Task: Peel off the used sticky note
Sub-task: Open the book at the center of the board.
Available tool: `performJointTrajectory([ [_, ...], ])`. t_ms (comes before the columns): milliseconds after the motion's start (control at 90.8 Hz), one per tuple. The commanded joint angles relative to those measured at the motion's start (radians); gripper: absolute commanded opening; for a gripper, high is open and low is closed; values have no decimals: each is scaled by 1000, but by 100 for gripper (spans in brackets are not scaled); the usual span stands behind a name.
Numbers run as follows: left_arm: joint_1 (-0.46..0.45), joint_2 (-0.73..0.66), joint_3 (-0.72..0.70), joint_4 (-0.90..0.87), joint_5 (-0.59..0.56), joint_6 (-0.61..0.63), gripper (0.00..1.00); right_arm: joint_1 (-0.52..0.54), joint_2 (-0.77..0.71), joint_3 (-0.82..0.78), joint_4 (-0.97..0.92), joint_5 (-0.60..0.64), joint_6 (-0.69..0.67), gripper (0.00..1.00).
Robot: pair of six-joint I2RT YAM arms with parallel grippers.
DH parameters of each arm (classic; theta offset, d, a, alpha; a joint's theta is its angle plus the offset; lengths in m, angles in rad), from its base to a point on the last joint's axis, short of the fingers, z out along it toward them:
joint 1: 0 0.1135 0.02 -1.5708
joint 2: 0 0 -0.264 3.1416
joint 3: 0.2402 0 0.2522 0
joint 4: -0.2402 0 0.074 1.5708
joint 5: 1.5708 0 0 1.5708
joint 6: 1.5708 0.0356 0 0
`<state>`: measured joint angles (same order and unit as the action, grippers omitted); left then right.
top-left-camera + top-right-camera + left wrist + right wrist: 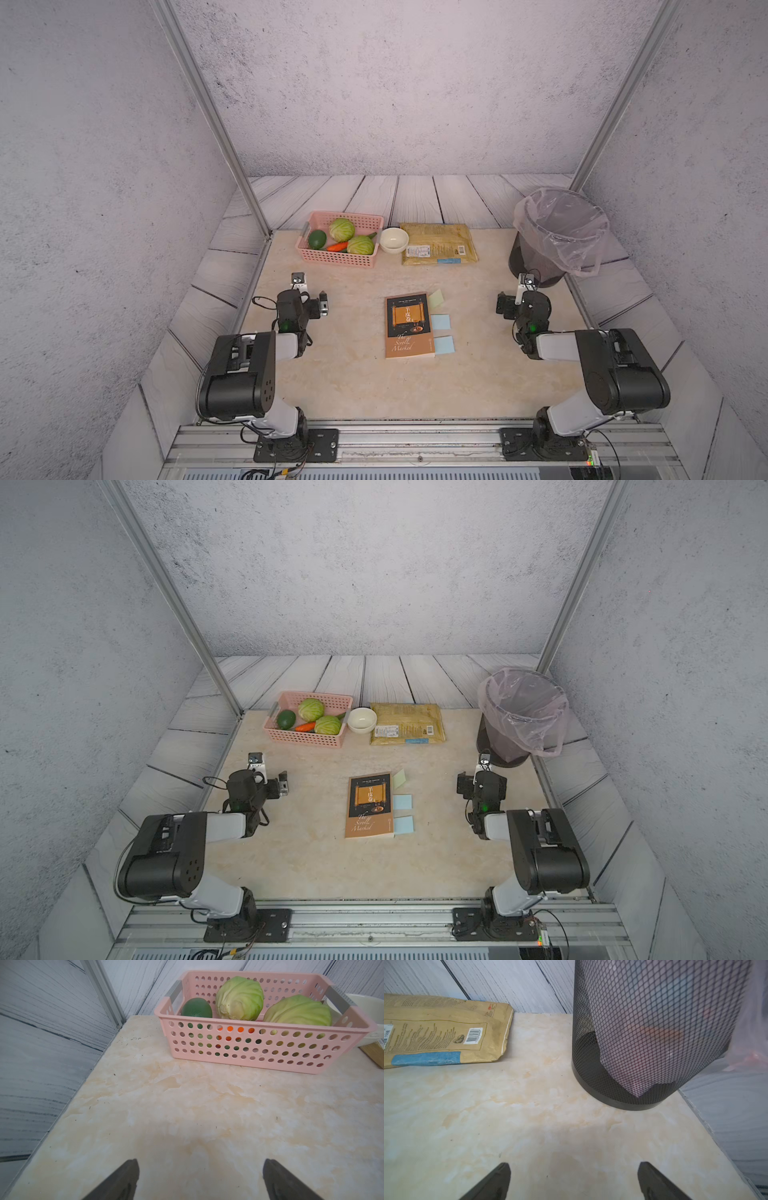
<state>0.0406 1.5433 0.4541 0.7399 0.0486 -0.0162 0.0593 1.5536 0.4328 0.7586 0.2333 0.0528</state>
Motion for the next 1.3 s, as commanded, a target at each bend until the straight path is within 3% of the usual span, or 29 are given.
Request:
performJointTrajectory([
  [0,-5,-12,16,-1,-4,-2,98,-3,-18,17,-11,-11,11,100],
  [1123,-4,-31,14,19,-18,-12,98,-5,-17,19,-10,-14,14,100],
  [1211,-4,-117,107,-231,36,-3,98,-1,-43,8,26,-23,-14,100],
  [1288,-4,-188,241,-580,115,29,98,39,-164,69,-225,65,-8,100],
])
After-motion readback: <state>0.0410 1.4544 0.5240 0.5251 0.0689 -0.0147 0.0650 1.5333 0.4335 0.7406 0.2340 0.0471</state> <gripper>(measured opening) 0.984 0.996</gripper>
